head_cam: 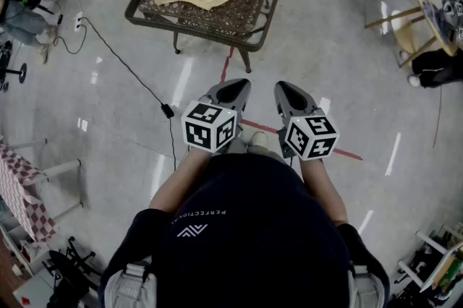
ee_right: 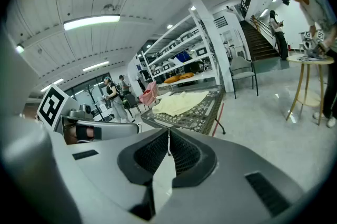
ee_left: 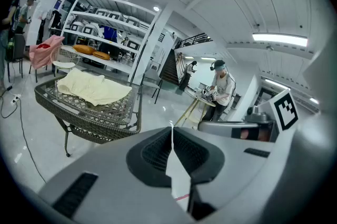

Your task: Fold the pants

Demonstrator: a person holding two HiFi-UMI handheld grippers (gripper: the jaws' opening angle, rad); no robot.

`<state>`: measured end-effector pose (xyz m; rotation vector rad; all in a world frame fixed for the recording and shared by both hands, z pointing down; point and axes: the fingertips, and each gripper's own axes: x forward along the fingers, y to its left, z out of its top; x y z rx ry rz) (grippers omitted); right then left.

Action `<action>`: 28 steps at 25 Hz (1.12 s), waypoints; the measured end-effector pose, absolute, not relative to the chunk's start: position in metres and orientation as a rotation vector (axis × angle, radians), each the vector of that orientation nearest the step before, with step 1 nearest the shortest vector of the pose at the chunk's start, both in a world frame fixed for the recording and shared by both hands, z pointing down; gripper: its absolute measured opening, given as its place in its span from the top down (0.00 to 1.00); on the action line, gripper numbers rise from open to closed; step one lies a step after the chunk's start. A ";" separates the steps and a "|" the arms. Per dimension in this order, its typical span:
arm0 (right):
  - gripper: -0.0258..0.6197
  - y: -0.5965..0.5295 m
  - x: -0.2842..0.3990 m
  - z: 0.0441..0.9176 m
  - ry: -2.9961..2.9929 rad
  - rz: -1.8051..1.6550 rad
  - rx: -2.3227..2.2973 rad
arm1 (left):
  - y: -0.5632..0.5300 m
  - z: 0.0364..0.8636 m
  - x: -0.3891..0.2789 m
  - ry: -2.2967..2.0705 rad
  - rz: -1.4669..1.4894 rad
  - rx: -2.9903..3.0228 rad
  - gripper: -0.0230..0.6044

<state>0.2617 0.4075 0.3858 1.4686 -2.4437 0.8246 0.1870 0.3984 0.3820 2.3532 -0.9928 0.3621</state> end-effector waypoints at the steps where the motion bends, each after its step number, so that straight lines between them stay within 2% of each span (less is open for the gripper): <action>1: 0.90 0.408 0.262 0.385 -2.442 0.824 1.470 | 0.399 0.382 0.188 -0.990 0.362 2.353 0.94; 19: 0.90 0.393 0.251 0.389 -2.447 0.926 1.498 | 0.394 0.389 0.181 -0.924 0.392 2.386 0.94; 28: 0.90 0.370 0.229 0.390 -2.413 0.923 1.517 | 0.382 0.384 0.160 -0.844 0.302 2.417 0.94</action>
